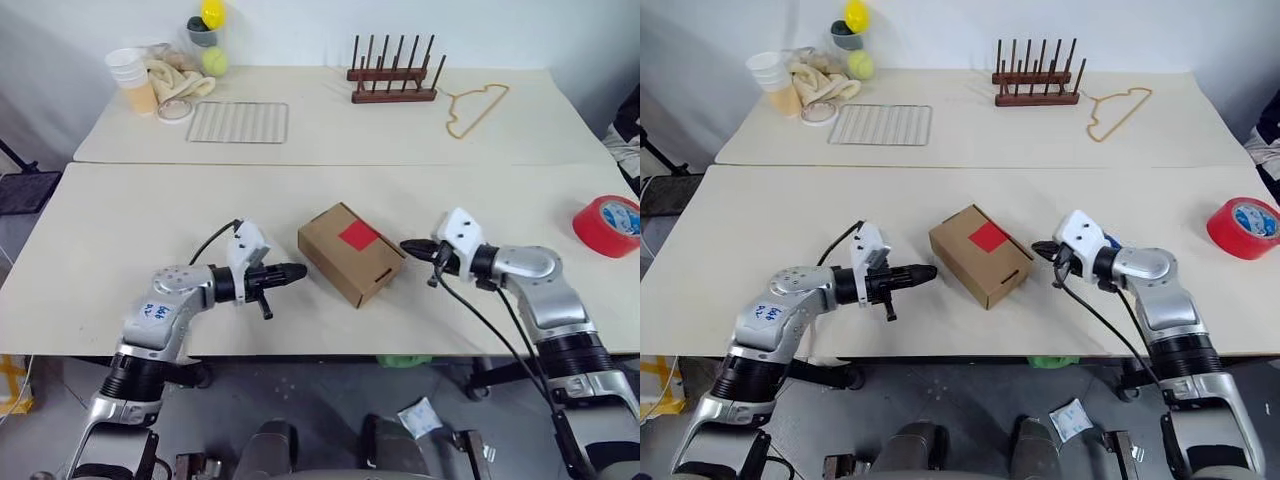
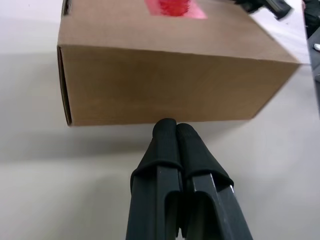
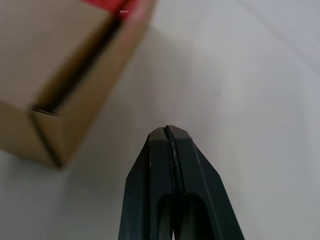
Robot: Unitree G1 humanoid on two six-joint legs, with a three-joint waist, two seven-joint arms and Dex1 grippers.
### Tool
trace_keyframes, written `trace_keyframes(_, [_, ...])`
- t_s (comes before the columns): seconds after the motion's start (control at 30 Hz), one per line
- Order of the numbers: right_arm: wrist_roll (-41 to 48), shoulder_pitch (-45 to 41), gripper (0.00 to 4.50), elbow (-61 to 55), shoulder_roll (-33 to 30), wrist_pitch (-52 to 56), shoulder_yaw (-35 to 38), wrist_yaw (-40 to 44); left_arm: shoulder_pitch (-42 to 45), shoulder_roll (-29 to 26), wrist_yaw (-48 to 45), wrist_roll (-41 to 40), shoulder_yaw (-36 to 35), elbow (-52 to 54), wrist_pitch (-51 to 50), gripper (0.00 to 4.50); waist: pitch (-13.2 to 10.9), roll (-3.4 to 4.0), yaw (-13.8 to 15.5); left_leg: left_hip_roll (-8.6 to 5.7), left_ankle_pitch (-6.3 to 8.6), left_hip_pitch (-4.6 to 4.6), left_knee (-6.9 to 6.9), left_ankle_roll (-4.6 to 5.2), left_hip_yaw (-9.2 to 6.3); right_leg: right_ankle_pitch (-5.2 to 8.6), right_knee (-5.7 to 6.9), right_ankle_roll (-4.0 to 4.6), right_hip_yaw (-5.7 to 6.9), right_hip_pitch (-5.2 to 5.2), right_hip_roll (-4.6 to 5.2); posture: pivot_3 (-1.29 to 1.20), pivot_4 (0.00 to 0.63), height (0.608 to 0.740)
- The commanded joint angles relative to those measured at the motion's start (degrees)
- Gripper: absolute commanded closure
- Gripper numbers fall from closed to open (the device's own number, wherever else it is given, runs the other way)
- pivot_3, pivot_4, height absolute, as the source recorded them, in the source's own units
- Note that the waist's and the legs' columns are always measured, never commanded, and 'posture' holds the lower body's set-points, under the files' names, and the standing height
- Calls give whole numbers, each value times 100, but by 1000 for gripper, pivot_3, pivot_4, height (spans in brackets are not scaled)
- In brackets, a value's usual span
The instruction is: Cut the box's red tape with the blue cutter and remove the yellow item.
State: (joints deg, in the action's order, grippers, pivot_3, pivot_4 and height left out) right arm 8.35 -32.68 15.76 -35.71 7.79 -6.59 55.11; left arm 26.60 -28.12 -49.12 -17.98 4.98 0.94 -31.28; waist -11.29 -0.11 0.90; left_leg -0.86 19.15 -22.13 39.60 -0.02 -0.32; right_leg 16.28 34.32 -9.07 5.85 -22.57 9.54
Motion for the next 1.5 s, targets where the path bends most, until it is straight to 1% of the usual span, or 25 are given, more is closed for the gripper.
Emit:
trace_keyframes(0.03, [288, 90, 4478, -710, -19, 370, -82, 420, 132, 44, 64, 199, 171, -130, 179, 4500, 0, 0, 6, -1, 0, 0, 0, 0, 0, 0, 0, 0, 0, 0, 0, 0, 150, 740])
trace_keyframes(0.1, [487, 264, 4478, -1208, -58, 609, -127, 665, 170, 69, 63, 209, 195, -192, 163, 4500, 0, 0, 16, 0, 0, 0, 1, 0, -1, 0, 1, 0, 1, 0, 0, 0, 150, 740])
trace_keyframes(0.33, [726, 589, 4478, -2274, -81, 1482, -189, 634, 91, -36, -48, 112, 91, -130, 101, 4500, 0, 0, 40, -1, 0, 0, 7, 0, -1, 0, 5, 0, -1, 1, 0, 0, 150, 740])
trace_keyframes(0.5, [636, 694, 4478, -2484, -39, 1683, -192, 436, -46, -153, -190, 20, 64, 69, 15, 4500, 0, 0, 34, -1, 0, 0, 7, 0, 0, 0, 6, 0, -2, 0, 0, 0, 150, 740])
trace_keyframes(0.6, [710, 785, 4478, -2646, -100, 1873, -233, 496, -82, -219, -161, 24, 24, 127, -52, 4500, 0, 0, 47, -1, 0, 0, 7, 0, -1, 0, 8, 0, -2, 0, 0, 0, 150, 740])
trace_keyframes(0.7, [861, 855, 4478, -2910, -149, 2353, -209, 471, -176, -379, -128, 9, -141, 193, -79, 4500, 0, 0, 39, -1, 1, 1, 6, 0, -1, 0, 8, 0, -2, 0, 0, 0, 150, 740])
trace_keyframes(0.77, [1095, 848, 4478, -3113, -364, 2737, -6, 601, -183, -587, -242, 26, -238, 180, -38, 4500, 0, 0, 37, 0, 1, 0, 6, -1, -1, 0, 10, 0, -2, -2, 0, 0, 150, 740])
trace_keyframes(0.87, [1512, 829, 4478, -3413, -779, 3304, 373, 709, -75, -1021, -718, -110, -405, 93, 98, 4500, -1, 1, 43, 1, 1, 0, 6, 0, -1, 0, 11, 0, -3, -4, 0, 0, 150, 740])
trace_keyframes(0.93, [1746, 750, 4478, -3524, -1025, 3874, 561, 604, 53, -1294, -1132, -278, -467, 96, 109, 4500, -1, 1, 57, 0, 1, -1, 7, 0, -1, 0, 11, 1, -3, -3, 0, 0, 150, 740])
trace_keyframes(1.03, [2636, 265, 3888, -3551, -903, 5706, 1205, 69, 539, -1386, -1620, -831, -602, 280, -213, 4500, -1, 0, 63, 1, 2, -3, 11, 1, -2, 0, 9, 1, -3, -1, 0, 0, 150, 740])
trace_keyframes(1.1, [3031, 9, 3301, -3555, -666, 6505, 1482, -246, 875, -1275, -1622, -1058, -542, 423, -534, 4500, -1, 0, 61, 2, 2, -7, 16, 0, -7, 0, 11, 1, 0, -1, 0, 0, 150, 740])
trace_keyframes(1.13, [3123, -154, 2926, -3542, -512, 6918, 1611, -484, 996, -1211, -1590, -1060, -444, 483, -593, 4500, 0, 0, 53, 2, 2, -6, 16, 0, -9, 0, 15, 1, -1, -1, 0, 0, 150, 740])
trace_keyframes(1.23, [3134, -709, 1928, -3451, -94, 8054, 1780, -1127, 1224, -972, -1426, -865, -81, 542, -621, 4500, 0, 0, 41, 0, 3, -4, 12, -1, -9, 0, 19, 1, -1, -2, 0, 0, 150, 740])
trace_keyframes(1.33, [3004, -1059, 951, -3378, 277, 8434, 1610, -1591, 1415, -571, -1144, -585, 275, 340, -523, 4500, 0, 0, 35, -1, 2, -5, 8, -1, -8, 0, 30, 1, -2, -11, 0, 0, 150, 740])
trace_keyframes(1.37, [2935, -1140, 541, -3323, 440, 8447, 1573, -1747, 1486, -452, -1039, -378, 451, 194, -390, 4500, 0, 0, 35, -1, 2, -4, 8, -1, -8, 0, 34, 1, -2, -13, 0, 0, 150, 740])
trace_keyframes(1.4, [2885, -1175, 300, -3283, 539, 8437, 1548, -1869, 1532, -360, -973, -253, 556, 99, -307, 4500, 0, 0, 34, -2, 2, -4, 8, -1, -7, 0, 35, 1, -2, -13, 0, 0, 150, 740])
trace_keyframes(1.5, [2803, -1189, 300, -3180, 671, 8342, 1477, -2074, 1551, -185, -886, -63, 720, -46, -156, 4500, 0, 0, 35, -5, 3, -6, 8, -1, -4, 0, 35, 1, -4, -16, 0, 0, 150, 740])
